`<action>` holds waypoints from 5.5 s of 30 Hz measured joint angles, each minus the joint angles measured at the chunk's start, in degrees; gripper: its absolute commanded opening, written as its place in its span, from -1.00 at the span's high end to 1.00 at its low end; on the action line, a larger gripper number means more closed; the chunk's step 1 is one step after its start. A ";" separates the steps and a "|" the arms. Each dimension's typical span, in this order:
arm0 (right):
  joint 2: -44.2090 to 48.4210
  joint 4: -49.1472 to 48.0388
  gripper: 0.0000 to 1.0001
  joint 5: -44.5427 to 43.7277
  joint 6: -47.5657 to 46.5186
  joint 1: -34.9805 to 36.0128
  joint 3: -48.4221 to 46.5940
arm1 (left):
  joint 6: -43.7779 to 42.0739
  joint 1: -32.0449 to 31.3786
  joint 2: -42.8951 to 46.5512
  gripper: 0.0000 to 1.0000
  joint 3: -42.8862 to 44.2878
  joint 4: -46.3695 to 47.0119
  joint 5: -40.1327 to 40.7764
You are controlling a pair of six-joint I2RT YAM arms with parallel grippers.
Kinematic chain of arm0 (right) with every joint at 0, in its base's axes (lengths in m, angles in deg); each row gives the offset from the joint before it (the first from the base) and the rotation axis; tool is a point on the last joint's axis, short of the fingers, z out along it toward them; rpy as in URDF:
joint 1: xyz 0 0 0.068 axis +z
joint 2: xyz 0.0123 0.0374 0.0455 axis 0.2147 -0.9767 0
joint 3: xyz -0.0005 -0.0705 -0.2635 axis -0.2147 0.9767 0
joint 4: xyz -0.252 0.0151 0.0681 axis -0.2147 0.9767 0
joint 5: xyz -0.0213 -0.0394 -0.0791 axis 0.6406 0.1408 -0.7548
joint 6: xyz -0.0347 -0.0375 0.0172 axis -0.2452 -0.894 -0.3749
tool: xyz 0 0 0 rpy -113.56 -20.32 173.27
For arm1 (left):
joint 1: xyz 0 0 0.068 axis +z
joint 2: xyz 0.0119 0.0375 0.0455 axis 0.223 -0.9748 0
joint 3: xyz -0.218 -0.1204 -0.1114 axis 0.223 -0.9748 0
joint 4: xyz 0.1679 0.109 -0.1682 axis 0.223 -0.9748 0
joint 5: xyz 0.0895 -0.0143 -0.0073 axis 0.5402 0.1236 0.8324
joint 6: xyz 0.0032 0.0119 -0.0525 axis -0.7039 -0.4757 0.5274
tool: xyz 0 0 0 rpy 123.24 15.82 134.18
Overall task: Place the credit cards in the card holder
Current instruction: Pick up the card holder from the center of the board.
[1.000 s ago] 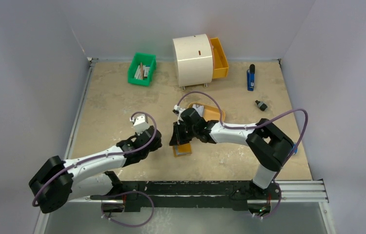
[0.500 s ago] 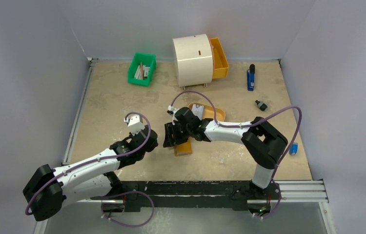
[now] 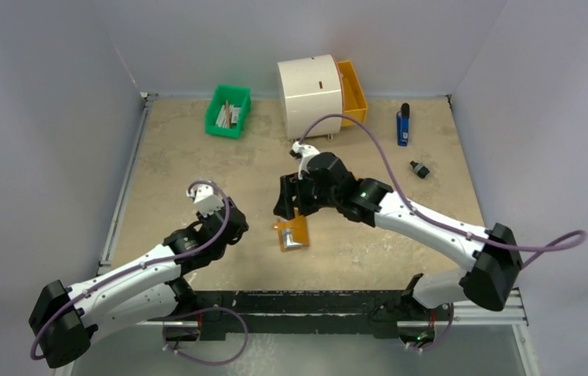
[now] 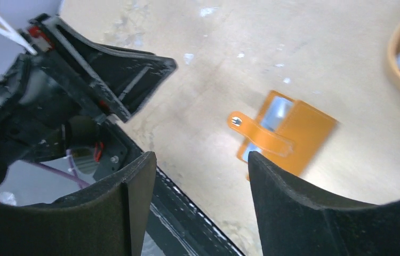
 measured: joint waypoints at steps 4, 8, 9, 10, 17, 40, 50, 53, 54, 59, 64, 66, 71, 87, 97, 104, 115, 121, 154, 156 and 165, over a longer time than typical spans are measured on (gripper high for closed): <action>5.01 3.61 -0.12 -4.92 0.04 -1.60 3.65 | -0.68 0.00 -0.55 0.04 0.59 0.76 -0.52; 3.30 4.46 -0.16 -7.39 0.74 -2.80 9.75 | -2.54 0.00 -1.68 -0.01 0.92 3.69 -3.21; 2.25 4.46 -0.18 -7.39 0.90 -2.82 11.10 | -3.13 0.00 -2.03 -0.03 0.94 4.98 -4.37; 1.09 4.52 -0.19 -7.39 1.01 -2.80 12.07 | -3.56 0.00 -2.43 -0.04 1.03 5.97 -5.33; -6.12 2.25 -0.23 -7.39 1.03 -2.80 12.39 | -5.92 0.00 -6.38 -0.08 2.73 10.51 -10.43; -15.02 -4.13 -0.29 -10.36 -0.22 -2.54 11.13 | -9.60 0.00 -27.30 -0.07 4.37 21.16 -19.04; -15.02 -4.81 -0.28 -10.23 -0.50 -2.54 11.43 | -10.80 0.00 -31.08 -0.02 5.86 23.10 -19.10; -15.02 -5.20 -0.28 -10.16 -0.52 -2.54 11.50 | -11.54 0.00 -31.52 0.16 5.86 24.57 -19.71; -15.02 -5.35 -0.28 -10.16 -0.55 -2.54 11.52 | -11.72 0.00 -31.56 0.21 5.86 24.83 -19.98; -15.02 -5.44 -0.28 -10.16 -0.52 -2.54 11.52 | -12.07 0.00 -32.11 0.50 5.84 25.44 -20.57; -15.02 -5.46 -0.28 -10.16 -0.50 -2.54 11.52 | -11.96 0.00 -32.46 0.85 5.68 26.16 -20.76; -15.02 -5.46 -0.28 -10.16 -0.48 -2.54 11.52 | -11.96 0.00 -32.44 0.97 5.62 26.34 -20.74; -14.99 -5.49 -0.29 -10.01 -0.33 -2.54 11.52 | -11.91 0.00 -32.39 1.00 5.29 26.80 -20.39; -8.94 -17.16 -0.32 3.39 11.13 -10.73 22.29 | -11.43 0.00 -30.45 1.00 0.57 28.09 -18.53; -14.34 -18.32 -0.30 4.85 10.58 -9.20 17.62 | -10.38 0.00 -29.90 0.98 -0.17 28.79 -17.79; -18.43 -13.44 -0.30 -2.80 6.36 -4.48 10.82 | -9.53 0.00 -25.57 0.12 -0.17 21.84 -15.28; -20.09 -14.49 -0.27 -6.49 5.86 -2.89 9.46 | -6.97 0.00 -20.50 -0.01 -0.17 22.21 -17.25; -20.31 -15.39 -0.26 -6.51 6.23 -2.89 9.51 | -7.02 0.00 -26.51 0.02 -0.15 24.92 -19.85; -14.01 -20.85 -0.31 7.96 13.33 -8.37 19.47 | -4.96 -0.02 -28.55 1.00 -2.60 33.90 -17.90; -14.03 -22.84 -0.30 10.49 14.36 -9.51 20.61 | -4.39 -0.02 -28.06 1.00 -3.45 34.58 -17.55; -15.96 -27.78 -0.23 16.90 16.63 -10.73 21.92 | -3.80 -0.02 -27.47 1.00 -5.11 36.50 -17.20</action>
